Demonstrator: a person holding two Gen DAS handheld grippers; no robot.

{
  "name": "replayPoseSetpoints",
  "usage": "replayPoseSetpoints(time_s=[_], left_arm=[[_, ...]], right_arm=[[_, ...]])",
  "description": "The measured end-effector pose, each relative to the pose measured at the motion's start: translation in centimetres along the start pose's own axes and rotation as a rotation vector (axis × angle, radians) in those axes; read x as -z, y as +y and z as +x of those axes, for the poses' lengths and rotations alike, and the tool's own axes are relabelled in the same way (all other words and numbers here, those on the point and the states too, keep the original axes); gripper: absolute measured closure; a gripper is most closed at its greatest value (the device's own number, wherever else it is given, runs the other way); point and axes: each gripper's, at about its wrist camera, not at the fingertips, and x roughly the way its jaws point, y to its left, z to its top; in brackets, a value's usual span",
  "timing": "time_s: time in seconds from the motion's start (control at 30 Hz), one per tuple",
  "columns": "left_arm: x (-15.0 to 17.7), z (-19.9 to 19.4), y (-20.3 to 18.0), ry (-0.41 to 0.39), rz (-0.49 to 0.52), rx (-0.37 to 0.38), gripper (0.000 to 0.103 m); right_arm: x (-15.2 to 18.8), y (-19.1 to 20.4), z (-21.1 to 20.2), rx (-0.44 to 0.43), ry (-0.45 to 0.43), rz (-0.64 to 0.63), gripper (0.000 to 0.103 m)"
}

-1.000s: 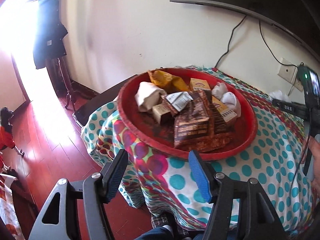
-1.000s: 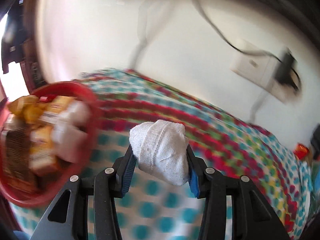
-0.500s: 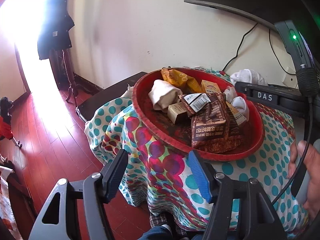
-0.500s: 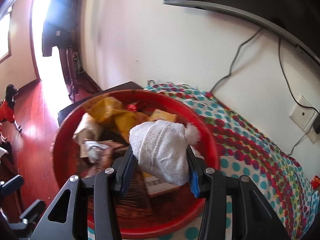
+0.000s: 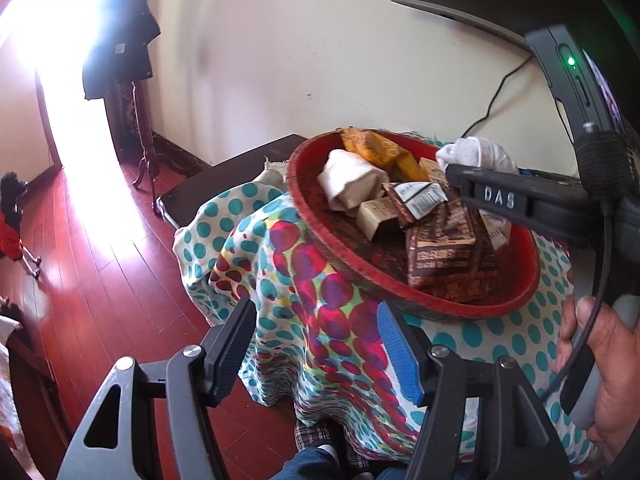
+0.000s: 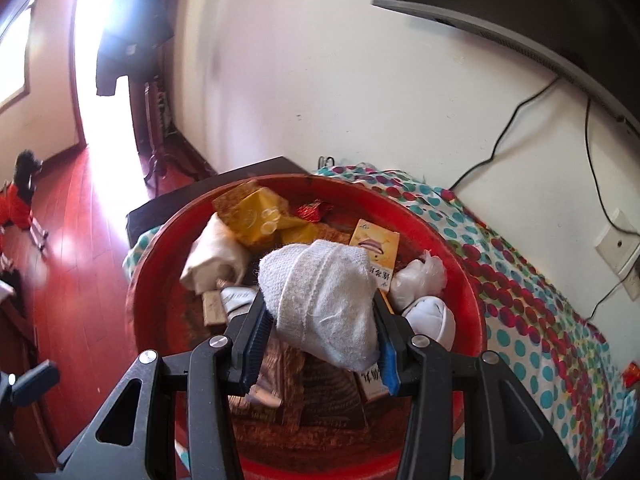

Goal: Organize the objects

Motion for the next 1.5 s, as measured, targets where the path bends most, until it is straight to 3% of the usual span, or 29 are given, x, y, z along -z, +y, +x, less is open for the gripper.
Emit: replayPoseSetpoints(time_s=[0.23,0.27,0.4,0.47,0.6,0.77,0.83,1.03,1.1,1.23,1.37,1.5], left_arm=[[0.3,0.6,-0.5,0.011,0.022,-0.006,0.038],[0.4,0.6,-0.6,0.011,0.025,-0.006,0.038],[0.5,0.9,-0.6,0.016,0.026,-0.005,0.038],[0.5,1.1,-0.6,0.020,0.022,-0.006,0.038],[0.6,0.9,-0.9,0.020,0.015,-0.005,0.038],[0.8,0.0,-2.0,-0.017,0.032,-0.021,0.021],[0.8,-0.7,-2.6,-0.040,0.038,-0.009,0.019],[1.1,-2.7,-4.7,-0.091,0.071,0.008,0.019],[1.2,-3.5,-5.2,-0.110,0.063,0.032,0.018],[1.5,-5.5,-6.6,-0.188,0.111,0.010,0.018],[1.5,-6.8,-7.2,-0.191,0.106,0.023,0.018],[1.8,-8.1,-8.5,-0.210,0.172,0.010,0.018]], right_arm=[[-2.3,-0.6,2.3,-0.013,0.024,0.015,0.056],[-2.5,-0.5,2.5,-0.012,0.025,0.011,0.051],[-2.6,-0.3,2.3,-0.002,0.000,0.010,0.008],[-2.6,-0.6,1.4,0.033,-0.034,0.012,0.002],[-2.3,-2.2,-0.6,0.051,-0.061,0.038,0.002],[-0.1,-4.8,-2.9,0.084,-0.065,0.085,0.001],[1.3,-5.5,-3.6,0.099,-0.045,0.087,0.001],[7.1,-7.6,-7.2,0.148,-0.028,0.122,0.001],[9.3,-8.2,-9.0,0.138,-0.018,0.145,0.000],[13.2,-8.8,-11.9,0.131,0.000,0.169,0.000],[16.5,-8.7,-13.9,0.126,0.026,0.156,0.000],[18.5,-8.9,-15.0,0.109,0.044,0.174,0.000]])
